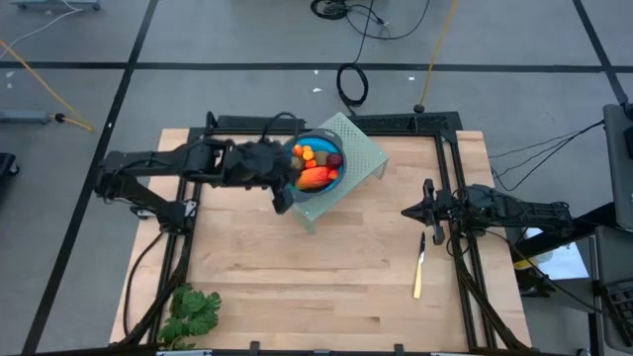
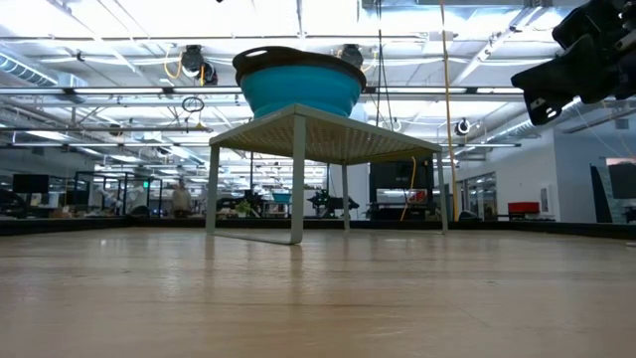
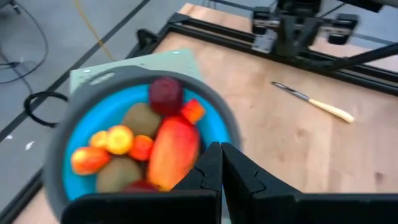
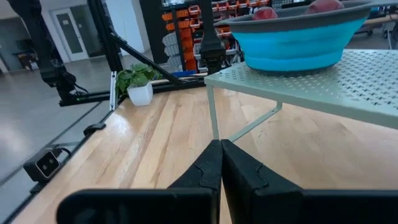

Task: Pick & Place Fruit
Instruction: Put the yellow table knife on the shelf to the right of the blue strainer bowl

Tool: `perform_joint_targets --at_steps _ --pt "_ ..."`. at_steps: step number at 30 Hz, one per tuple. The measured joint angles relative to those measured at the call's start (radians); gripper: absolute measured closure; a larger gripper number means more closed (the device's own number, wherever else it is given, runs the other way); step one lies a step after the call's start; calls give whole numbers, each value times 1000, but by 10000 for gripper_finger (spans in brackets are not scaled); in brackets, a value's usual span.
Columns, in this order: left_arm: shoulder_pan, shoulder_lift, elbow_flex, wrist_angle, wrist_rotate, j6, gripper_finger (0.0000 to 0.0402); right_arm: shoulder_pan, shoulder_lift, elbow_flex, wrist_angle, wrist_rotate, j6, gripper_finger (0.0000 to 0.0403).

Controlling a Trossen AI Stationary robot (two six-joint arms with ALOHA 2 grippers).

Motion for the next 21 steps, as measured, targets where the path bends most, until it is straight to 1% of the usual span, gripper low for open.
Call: perform_joint_targets --at_steps 4,9,19,21 --pt "-50 0 0 0 -18 -22 401 0 0 0 0 0 10 399" --pt "-80 0 0 0 -22 -48 401 0 0 0 0 0 8 399" --pt "-96 0 0 -17 -21 -19 401 0 0 0 -1 0 9 399" --pt "-91 0 0 -30 6 -17 401 0 0 0 -1 0 10 399"
